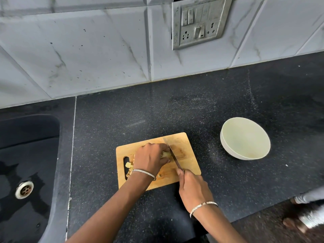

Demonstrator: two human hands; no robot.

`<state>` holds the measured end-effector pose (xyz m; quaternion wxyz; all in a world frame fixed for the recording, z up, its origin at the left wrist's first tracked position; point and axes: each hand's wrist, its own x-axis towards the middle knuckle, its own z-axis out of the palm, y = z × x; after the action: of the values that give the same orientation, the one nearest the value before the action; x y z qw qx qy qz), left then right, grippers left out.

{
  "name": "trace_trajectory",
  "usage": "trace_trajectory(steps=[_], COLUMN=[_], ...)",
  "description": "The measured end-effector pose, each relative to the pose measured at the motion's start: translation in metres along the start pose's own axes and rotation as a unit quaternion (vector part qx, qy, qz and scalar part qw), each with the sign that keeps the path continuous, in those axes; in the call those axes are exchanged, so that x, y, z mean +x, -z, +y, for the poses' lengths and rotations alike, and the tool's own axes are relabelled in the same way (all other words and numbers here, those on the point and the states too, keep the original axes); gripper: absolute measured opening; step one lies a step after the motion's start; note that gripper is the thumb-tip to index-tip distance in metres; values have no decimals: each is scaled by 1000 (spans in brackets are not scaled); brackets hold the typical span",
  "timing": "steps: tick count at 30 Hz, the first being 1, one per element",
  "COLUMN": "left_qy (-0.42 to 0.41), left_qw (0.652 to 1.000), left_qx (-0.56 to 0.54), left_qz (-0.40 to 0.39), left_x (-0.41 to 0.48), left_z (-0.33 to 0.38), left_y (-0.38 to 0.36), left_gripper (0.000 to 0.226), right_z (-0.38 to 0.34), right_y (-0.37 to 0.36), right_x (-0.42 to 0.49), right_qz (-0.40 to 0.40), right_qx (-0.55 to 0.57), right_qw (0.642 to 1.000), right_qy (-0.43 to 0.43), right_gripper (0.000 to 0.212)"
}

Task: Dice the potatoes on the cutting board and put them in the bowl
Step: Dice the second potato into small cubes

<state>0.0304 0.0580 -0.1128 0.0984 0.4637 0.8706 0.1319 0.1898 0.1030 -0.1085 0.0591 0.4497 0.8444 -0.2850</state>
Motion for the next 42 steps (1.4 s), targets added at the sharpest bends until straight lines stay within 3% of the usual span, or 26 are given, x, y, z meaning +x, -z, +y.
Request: trace_trajectory(steps=[11,24,31,42], left_qy=[0,-49,-52,-29], left_qw=[1000,998,998,999], left_qx=[8,37,45,14], left_qz=[-1,-6,-16,7], left_x=[1,2,4,2], left_z=[-2,1,2,-1], left_y=[-1,5,3,1], left_gripper=[33,40,34,44], right_z=[-5,5,16,31], right_y=[-14,-17,-19,9], right_x=[-1,-8,-23,-64], right_qz=[15,22,27,-16], right_qx=[-46,-40,-38,-67], right_qw=[998,999,999,996], right_qy=[-35,-21,-17,-50], right_gripper=[43,47,46,41])
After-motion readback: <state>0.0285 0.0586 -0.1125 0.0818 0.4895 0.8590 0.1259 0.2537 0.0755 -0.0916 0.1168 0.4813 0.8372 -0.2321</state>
